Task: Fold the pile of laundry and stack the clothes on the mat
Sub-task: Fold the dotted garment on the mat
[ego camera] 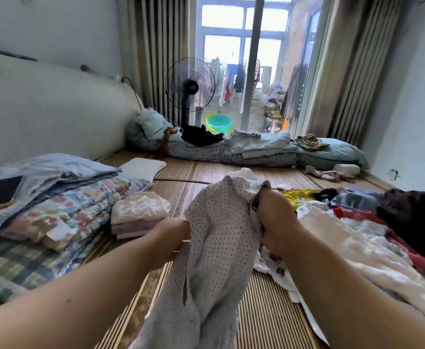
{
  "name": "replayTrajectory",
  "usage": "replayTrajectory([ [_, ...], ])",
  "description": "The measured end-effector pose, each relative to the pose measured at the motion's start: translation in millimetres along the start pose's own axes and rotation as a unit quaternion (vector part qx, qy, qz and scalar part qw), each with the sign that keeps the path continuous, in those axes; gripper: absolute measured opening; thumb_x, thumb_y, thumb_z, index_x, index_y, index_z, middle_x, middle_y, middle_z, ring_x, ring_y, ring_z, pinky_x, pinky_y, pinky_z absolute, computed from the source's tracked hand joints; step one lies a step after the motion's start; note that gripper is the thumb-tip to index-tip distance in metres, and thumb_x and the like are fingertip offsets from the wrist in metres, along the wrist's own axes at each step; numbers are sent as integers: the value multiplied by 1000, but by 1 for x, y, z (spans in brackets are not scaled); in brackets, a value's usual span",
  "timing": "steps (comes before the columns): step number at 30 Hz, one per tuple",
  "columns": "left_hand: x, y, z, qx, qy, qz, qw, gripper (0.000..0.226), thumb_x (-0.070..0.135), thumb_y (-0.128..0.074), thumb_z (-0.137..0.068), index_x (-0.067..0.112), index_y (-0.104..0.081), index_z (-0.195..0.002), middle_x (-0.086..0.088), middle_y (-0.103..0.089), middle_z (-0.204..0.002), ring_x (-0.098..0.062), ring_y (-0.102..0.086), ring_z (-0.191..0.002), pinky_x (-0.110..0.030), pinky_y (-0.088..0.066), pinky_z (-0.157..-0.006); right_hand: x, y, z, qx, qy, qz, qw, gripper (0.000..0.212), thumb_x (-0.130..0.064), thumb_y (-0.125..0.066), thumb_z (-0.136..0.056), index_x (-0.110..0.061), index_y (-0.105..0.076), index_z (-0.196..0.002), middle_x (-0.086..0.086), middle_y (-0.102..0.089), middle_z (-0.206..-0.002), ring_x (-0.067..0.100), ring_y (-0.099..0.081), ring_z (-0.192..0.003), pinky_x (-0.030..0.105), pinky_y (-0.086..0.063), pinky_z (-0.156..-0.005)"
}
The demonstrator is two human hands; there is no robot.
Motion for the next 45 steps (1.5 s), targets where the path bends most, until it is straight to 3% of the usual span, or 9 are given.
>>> replayTrajectory([
  [7, -8, -10, 14, -112, -109, -36, 987, 68, 76, -63, -64, 30, -65, -114, 3, -68, -110, -18, -61, -101, -34, -48, -82, -26, -13, -1, -16, -58, -151, 987, 27, -32, -58, -89, -11, -69, -102, 14, -72, -107, 31, -68, -97, 57, -52, -91],
  [10, -11, -31, 20, -131, -117, -134, 975, 20, 38, -77, -79, 23, -74, -92, -1, -74, -94, -16, -69, -84, -30, -56, -73, -43, -8, -4, -34, -26, -192, 981, 22, -28, -56, -93, -13, -72, -99, 6, -75, -87, 24, -71, -75, 48, -55, -79],
  [13, -8, -26, 13, -18, -104, -134, 985, 2, 11, -72, -82, 11, -73, -80, -8, -73, -85, -21, -69, -78, -33, -58, -77, -56, 3, 2, -84, 31, -177, 980, 22, -26, -56, -93, -14, -74, -94, 6, -75, -89, 22, -73, -79, 42, -56, -81],
  [20, 20, 3, 7, -11, -60, 106, 993, 32, -6, -37, -96, 9, -54, -73, -8, -55, -68, -15, -58, -50, -23, -47, -42, -17, 11, 39, -294, 65, 241, 923, 18, -13, -50, -94, -14, -67, -97, -2, -57, -76, 9, -60, -79, 9, -44, -63],
  [23, 48, -8, 11, -138, -92, 131, 977, 43, -20, -32, -80, 7, -58, -58, -15, -60, -87, -24, -57, -70, -29, -51, -56, 6, 4, 56, -418, -23, 120, 900, 46, -12, -50, -75, -21, -58, -119, 6, -64, -109, 22, -61, -102, 33, -49, -89],
  [28, 89, -50, 40, -338, -133, -59, 930, 42, -10, -48, -73, 18, -57, -44, -4, -69, -101, -28, -54, -88, -25, -53, -68, 3, -1, 19, -239, 93, 46, 966, 70, 17, -53, -81, -23, -46, -138, 9, -45, -142, 27, -44, -131, 47, -46, -101],
  [34, 110, -65, 53, -340, -207, -235, 887, 57, -22, -49, -70, 26, -60, -40, 3, -53, -99, -10, -55, -94, -17, -49, -75, 13, -31, 11, -407, -1, 47, 912, 54, 5, -64, -83, -37, -60, -117, -10, -71, -110, 10, -64, -108, 31, -55, -87],
  [39, 107, -40, 42, -263, -224, -178, 921, 45, -8, -55, -73, 26, -63, -44, 3, -54, -89, -12, -56, -82, -22, -52, -71, 27, -26, 9, -415, -22, 94, 905, 32, -25, -69, -85, -10, -64, -113, 13, -63, -119, 30, -57, -115, 53, -40, -105],
  [45, 52, -17, 20, -260, -75, 55, 961, 29, 25, -52, -85, 20, -75, -103, -12, -70, -105, -25, -67, -80, -32, -56, -63, -7, 2, -6, -170, 26, -68, 983, 8, -19, -74, -80, -18, -65, -79, 1, -64, -77, 12, -67, -61, 26, -54, -56],
])
Point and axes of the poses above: each hand's wrist, its own z-axis away from the middle knuckle, its own y-axis out of the back of the hand, x = y × z, the point moved 6 cm from there along -z, towards the middle knuckle
